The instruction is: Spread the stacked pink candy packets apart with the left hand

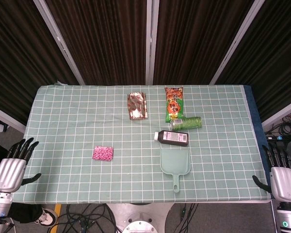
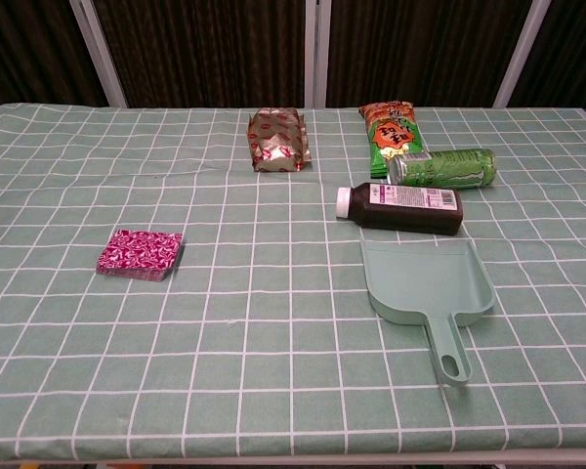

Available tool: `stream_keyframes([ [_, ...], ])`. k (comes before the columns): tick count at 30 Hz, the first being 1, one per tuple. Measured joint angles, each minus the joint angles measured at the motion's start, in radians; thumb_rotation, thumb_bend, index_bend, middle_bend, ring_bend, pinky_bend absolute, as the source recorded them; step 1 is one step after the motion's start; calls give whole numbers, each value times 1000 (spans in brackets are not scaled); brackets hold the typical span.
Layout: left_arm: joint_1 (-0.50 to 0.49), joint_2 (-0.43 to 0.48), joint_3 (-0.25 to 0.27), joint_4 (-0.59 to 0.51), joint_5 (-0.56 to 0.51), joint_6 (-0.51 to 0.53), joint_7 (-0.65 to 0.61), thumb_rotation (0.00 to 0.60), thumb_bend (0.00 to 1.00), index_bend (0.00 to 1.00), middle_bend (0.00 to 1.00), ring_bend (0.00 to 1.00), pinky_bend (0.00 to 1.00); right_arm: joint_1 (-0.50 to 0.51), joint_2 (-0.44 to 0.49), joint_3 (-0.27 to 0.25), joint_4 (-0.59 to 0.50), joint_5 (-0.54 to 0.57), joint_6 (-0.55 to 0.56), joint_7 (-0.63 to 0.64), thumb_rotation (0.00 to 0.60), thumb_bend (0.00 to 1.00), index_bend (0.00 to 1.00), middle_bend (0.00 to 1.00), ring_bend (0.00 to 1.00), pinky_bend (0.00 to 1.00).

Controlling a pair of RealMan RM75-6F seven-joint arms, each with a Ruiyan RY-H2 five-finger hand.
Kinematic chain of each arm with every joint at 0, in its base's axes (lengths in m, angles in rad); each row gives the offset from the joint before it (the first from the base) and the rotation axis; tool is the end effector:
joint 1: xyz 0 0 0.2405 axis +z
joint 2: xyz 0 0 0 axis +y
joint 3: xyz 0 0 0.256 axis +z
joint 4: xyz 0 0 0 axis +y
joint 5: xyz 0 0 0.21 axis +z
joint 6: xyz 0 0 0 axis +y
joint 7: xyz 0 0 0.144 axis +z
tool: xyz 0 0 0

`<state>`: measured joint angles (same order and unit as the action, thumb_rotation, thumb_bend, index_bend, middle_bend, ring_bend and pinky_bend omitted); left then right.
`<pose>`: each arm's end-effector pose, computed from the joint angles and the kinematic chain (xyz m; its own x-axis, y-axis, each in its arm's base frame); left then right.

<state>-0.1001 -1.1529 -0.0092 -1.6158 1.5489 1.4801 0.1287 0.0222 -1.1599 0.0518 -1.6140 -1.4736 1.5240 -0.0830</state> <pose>-0.3015 0.1764 0.1390 0.4838 0.0353 0.8745 0.8738 -0.0768 -0.4802 -0.3190 -0.1613 0.1526 0.4312 0.0069 0.9023 -0.9000 0.0748 0.4295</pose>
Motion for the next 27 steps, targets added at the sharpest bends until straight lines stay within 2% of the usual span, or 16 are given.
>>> stream_keyframes([
  [9, -13, 5, -9, -8, -2, -10, 0, 600, 0, 86, 45, 3, 111, 11, 0, 17, 12, 17, -20, 13, 600, 101, 0, 0, 0, 0],
  [16, -42, -26, -19, 62, 15, -27, -61, 600, 1, 87, 87, 3, 144, 3, 12, 26, 19, 33, -16, 54, 600, 101, 0, 0, 0, 0],
  [21, -88, -40, -24, 70, 19, -97, -59, 600, 17, 98, 87, 2, 147, -7, 45, 28, 15, 41, -8, 57, 600, 101, 0, 0, 0, 0],
  [27, -165, -57, -43, 11, 10, -194, 39, 600, 18, 103, 99, 34, 122, -10, 63, 26, -19, 18, 6, 33, 600, 101, 0, 0, 0, 0],
])
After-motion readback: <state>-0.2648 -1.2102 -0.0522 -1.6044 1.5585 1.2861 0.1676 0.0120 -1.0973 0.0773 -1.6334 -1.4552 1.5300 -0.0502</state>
